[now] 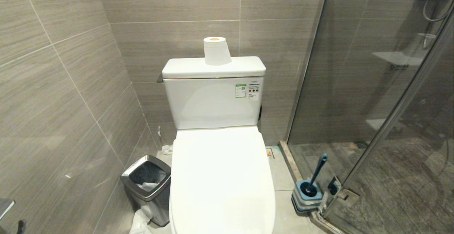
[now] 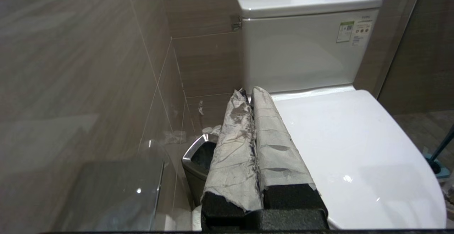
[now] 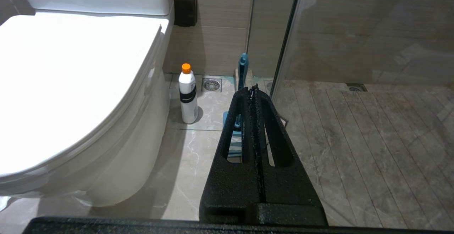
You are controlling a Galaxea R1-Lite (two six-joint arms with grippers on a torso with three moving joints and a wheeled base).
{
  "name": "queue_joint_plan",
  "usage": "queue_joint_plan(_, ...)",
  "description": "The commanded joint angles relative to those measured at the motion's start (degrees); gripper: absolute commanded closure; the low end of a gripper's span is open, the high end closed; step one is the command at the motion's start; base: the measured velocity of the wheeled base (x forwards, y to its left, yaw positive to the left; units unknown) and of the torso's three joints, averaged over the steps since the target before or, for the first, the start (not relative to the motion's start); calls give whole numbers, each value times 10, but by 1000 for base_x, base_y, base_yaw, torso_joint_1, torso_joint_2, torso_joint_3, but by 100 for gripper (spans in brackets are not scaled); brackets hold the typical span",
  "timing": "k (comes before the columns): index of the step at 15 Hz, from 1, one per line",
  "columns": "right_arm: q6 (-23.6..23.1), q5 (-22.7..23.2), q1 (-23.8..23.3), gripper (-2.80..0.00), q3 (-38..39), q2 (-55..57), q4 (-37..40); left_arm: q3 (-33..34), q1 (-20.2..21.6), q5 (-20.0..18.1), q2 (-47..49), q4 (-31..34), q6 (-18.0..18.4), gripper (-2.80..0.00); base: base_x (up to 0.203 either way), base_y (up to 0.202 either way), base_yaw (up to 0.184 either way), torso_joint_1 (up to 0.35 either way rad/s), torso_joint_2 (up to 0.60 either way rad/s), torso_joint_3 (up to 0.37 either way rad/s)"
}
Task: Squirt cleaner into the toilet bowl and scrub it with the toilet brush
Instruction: Use the left hand to lift the toilet lid slightly
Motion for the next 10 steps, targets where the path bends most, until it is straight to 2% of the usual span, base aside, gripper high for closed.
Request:
queue_joint_plan(1,0,0,0,0,0,0,0,-79,-2,0,138,4,1,0,0,0,0,0,0,0)
queue_joint_plan(7,0,0,0,0,0,0,0,-210,-3,-9,374,4,-2,0,0,0,0,0,0,0)
queue_joint_plan(8,0,0,0,0,0,0,0,-227,-1,-25,412,3,-3,0,0,0,0,0,0,0)
queue_joint_plan(10,0,0,0,0,0,0,0,-253,9,-79,480,1,-4,0,0,0,0,0,0,0)
